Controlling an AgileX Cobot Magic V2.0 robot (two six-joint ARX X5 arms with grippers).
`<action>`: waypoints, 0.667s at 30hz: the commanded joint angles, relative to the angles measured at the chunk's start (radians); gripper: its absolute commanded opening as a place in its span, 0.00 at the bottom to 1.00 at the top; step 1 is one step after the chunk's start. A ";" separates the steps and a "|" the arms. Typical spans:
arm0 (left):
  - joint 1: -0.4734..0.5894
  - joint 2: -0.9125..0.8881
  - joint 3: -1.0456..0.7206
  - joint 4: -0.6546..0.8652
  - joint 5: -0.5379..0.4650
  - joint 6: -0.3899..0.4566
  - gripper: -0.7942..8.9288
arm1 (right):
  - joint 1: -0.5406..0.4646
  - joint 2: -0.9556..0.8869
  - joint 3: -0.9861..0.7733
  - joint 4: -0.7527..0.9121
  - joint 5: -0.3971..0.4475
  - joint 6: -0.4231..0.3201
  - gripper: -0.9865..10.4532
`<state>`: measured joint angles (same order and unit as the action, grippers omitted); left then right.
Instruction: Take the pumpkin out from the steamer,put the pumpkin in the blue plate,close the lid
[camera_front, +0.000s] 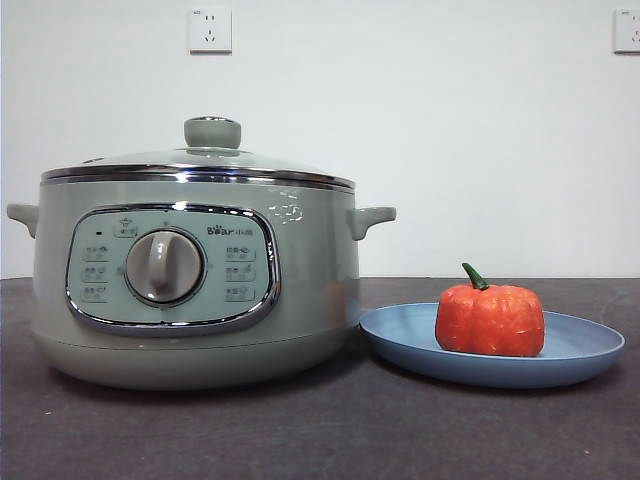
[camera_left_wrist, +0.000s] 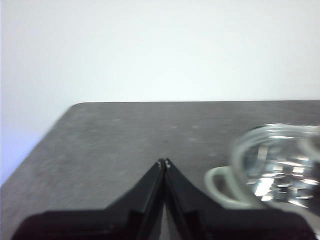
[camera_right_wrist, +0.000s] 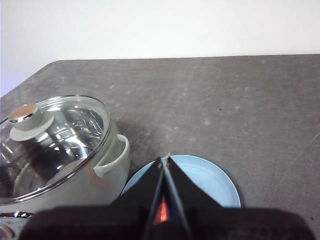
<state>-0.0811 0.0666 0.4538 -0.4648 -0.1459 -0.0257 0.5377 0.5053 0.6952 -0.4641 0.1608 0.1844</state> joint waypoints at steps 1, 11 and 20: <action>0.063 -0.034 -0.115 0.061 0.030 0.011 0.08 | 0.001 -0.002 -0.008 0.006 0.004 0.008 0.07; 0.122 -0.042 -0.384 0.217 0.102 -0.005 0.08 | 0.001 -0.002 -0.008 0.006 0.003 0.008 0.07; 0.122 -0.044 -0.417 0.186 0.100 -0.054 0.08 | 0.001 -0.002 -0.008 0.006 0.003 0.008 0.07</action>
<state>0.0364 0.0257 0.0502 -0.2764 -0.0448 -0.0650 0.5377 0.5053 0.6952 -0.4641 0.1608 0.1844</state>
